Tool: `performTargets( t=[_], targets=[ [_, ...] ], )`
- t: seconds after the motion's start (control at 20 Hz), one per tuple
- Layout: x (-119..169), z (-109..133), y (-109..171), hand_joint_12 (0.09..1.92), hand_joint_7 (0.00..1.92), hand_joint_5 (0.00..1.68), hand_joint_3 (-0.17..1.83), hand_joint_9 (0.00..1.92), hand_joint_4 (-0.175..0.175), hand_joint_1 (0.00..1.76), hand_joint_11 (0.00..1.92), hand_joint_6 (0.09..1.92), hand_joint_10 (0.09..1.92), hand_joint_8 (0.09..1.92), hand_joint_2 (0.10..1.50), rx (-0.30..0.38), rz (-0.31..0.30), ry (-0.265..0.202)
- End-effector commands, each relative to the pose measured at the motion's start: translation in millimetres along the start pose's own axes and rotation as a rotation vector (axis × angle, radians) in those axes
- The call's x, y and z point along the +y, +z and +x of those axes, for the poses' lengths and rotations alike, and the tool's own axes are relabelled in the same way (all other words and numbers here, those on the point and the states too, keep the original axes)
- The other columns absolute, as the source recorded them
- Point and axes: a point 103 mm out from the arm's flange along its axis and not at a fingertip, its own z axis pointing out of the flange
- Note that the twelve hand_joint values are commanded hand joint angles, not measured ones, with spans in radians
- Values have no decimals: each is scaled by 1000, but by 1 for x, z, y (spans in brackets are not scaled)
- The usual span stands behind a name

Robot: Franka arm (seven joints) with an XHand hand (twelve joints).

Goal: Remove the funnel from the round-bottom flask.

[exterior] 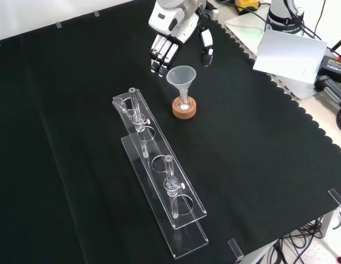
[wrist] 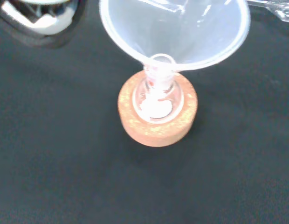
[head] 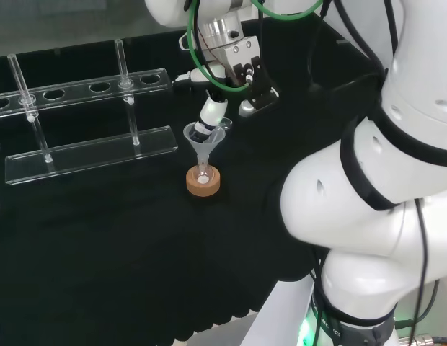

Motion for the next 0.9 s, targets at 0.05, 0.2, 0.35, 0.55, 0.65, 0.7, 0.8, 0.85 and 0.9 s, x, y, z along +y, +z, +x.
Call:
performTargets(
  t=[0.05,0.2,0.35,0.55,0.65,0.7,0.8,0.85,0.9],
  targets=[
    [18,-9,43,1565,51,105,505,0,79,798,192,87,845,87,528,-13,76,-28],
    [17,-8,38,1565,55,110,511,1,79,778,193,87,856,87,525,1,52,-31],
    [12,-8,25,1566,56,113,514,1,79,760,194,87,864,87,522,20,11,-40],
    [8,-4,12,1567,56,116,515,0,79,746,197,87,870,87,519,3,-4,-50],
    [8,-4,12,1567,56,117,516,0,79,743,198,87,871,87,518,1,5,-47],
    [8,-4,12,1567,55,119,515,0,79,741,198,87,872,87,517,1,9,-46],
    [9,-5,15,1567,55,122,515,0,79,738,199,87,873,87,517,4,16,-44],
    [9,-6,16,1567,55,124,514,0,79,737,199,87,874,87,517,6,18,-43],
    [9,-7,17,1567,55,125,514,0,79,737,200,87,875,88,517,7,18,-43]
  ],
)
